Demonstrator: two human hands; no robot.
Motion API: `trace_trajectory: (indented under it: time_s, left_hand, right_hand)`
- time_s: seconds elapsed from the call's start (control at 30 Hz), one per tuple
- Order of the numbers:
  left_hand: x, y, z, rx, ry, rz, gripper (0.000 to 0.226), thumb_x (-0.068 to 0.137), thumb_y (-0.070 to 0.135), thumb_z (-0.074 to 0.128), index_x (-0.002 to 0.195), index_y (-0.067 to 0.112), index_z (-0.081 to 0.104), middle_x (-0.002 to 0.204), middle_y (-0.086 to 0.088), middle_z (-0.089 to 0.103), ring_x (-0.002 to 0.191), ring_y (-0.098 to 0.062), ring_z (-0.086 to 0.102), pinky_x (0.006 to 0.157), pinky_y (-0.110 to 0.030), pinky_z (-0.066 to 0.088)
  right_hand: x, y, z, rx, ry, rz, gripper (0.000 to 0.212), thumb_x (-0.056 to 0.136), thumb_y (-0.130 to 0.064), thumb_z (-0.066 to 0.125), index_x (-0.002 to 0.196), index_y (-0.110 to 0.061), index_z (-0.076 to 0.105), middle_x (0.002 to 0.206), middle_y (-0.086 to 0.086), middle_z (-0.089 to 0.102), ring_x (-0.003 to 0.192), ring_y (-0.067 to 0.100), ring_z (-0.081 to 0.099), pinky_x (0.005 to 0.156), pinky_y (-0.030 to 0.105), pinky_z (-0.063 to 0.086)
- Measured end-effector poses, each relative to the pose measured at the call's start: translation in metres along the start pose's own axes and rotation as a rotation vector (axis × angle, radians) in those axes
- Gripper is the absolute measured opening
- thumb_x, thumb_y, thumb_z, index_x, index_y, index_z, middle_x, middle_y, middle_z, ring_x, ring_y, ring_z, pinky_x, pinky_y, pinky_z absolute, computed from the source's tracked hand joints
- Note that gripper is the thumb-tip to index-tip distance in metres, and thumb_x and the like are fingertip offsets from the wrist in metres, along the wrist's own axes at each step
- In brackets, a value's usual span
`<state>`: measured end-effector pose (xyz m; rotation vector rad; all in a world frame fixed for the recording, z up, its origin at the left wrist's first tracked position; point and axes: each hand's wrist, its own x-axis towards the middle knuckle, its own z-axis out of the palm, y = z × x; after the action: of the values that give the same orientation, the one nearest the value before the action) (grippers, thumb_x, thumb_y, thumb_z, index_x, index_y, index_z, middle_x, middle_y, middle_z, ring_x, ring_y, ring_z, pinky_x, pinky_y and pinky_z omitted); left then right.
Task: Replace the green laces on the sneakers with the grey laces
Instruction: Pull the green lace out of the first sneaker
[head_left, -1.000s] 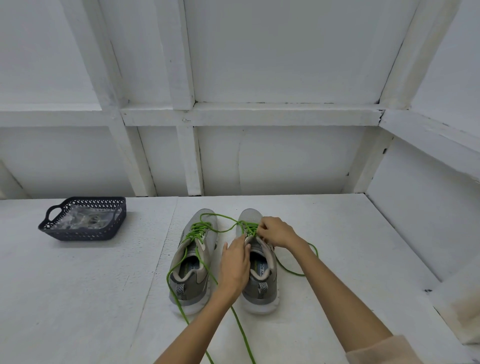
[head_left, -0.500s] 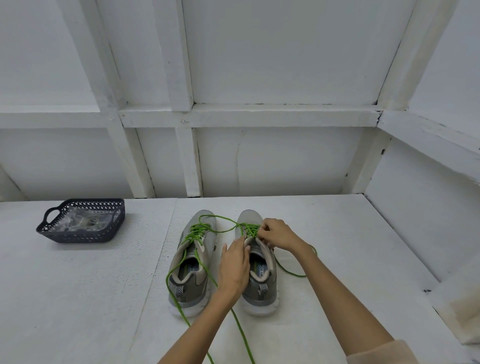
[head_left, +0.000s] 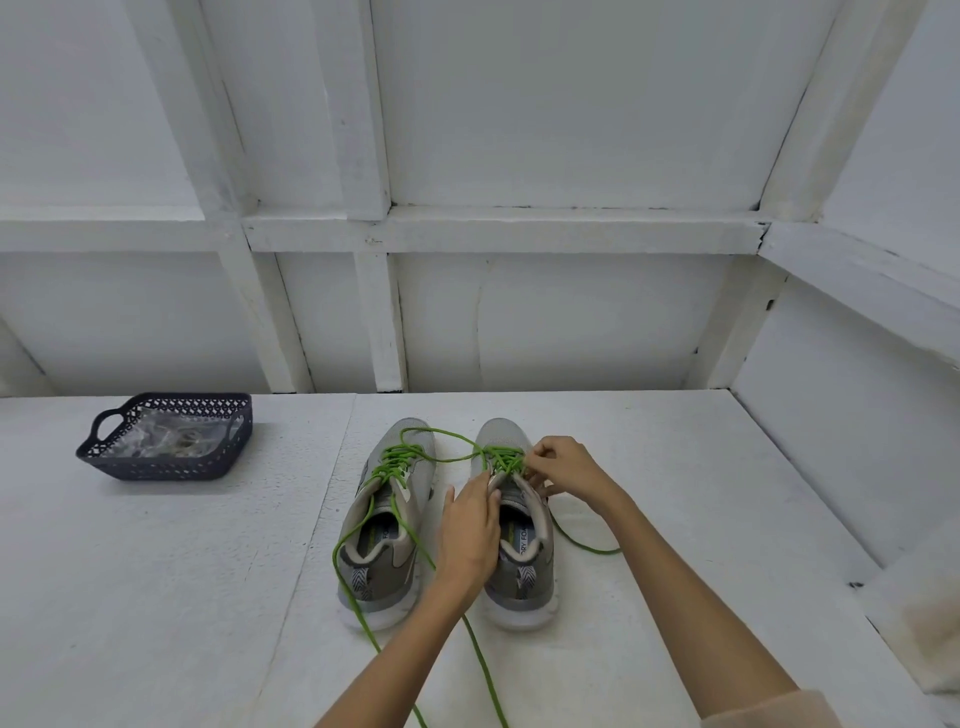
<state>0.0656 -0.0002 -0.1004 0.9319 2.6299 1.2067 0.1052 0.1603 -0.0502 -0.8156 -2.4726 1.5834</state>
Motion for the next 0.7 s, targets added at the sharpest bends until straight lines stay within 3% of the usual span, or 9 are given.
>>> trace_trajectory:
  time_s: [0.13,0.3,0.37,0.5,0.6,0.7]
  left_hand:
    - [0.001,-0.001,0.000,0.018,-0.003,-0.006,0.035,0.104,0.022,0.032,0.132,0.019,0.052,0.124,0.003,0.063,0.118,-0.018,0.054,0.116,-0.032,0.016]
    - [0.002,-0.004,0.003,0.017,-0.003,-0.006,0.037,0.104,0.023,0.032,0.135,0.019,0.051,0.129,0.004,0.061,0.123,-0.015,0.052,0.117,-0.030,0.013]
    - [0.002,-0.004,0.003,0.015,0.001,-0.005,0.036,0.103,0.023,0.032,0.133,0.020,0.052,0.127,0.004,0.062,0.120,-0.015,0.053,0.118,-0.031,0.014]
    - [0.001,-0.003,0.001,0.019,0.002,-0.001,0.036,0.104,0.023,0.032,0.133,0.019,0.052,0.128,0.004,0.061,0.121,-0.014,0.052,0.117,-0.031,0.015]
    - [0.001,-0.002,0.002,0.007,0.003,0.001,0.035,0.103,0.021,0.033,0.132,0.021,0.053,0.128,0.006,0.061,0.121,-0.014,0.052,0.117,-0.031,0.015]
    - [0.000,-0.002,0.001,-0.007,0.008,-0.005,0.034,0.103,0.020,0.034,0.130,0.020,0.054,0.125,0.005,0.062,0.119,-0.015,0.054,0.118,-0.033,0.017]
  right_hand:
    - [-0.003,0.001,-0.004,0.010,-0.070,-0.023,0.012,0.084,-0.003,0.066,0.072,-0.006,0.065,0.071,0.011,0.062,0.063,0.016,0.061,0.061,0.025,0.053]
    - [-0.004,0.008,0.004,0.162,0.132,-0.014,0.016,0.091,-0.010,0.059,0.083,0.003,0.062,0.084,0.017,0.066,0.072,0.018,0.061,0.064,0.035,0.059]
    - [-0.004,0.013,0.009,0.143,0.161,-0.008,0.023,0.089,-0.017,0.063,0.086,0.005,0.065,0.083,0.011,0.065,0.074,0.016,0.058,0.069,0.038,0.057]
    - [-0.006,0.018,0.012,0.084,0.127,-0.048,0.015,0.083,-0.020,0.073,0.076,-0.006,0.071,0.074,0.005,0.064,0.072,0.015,0.054,0.069,0.032,0.047]
    - [-0.006,0.019,0.010,0.150,0.224,-0.052,0.012,0.086,-0.018,0.071,0.085,-0.007,0.072,0.085,0.003,0.068,0.082,0.014,0.059,0.078,0.031,0.046]
    - [-0.010,0.020,0.012,0.222,0.217,-0.015,0.017,0.089,-0.021,0.069,0.089,-0.005,0.072,0.086,0.001,0.068,0.081,0.012,0.059,0.071,0.026,0.045]
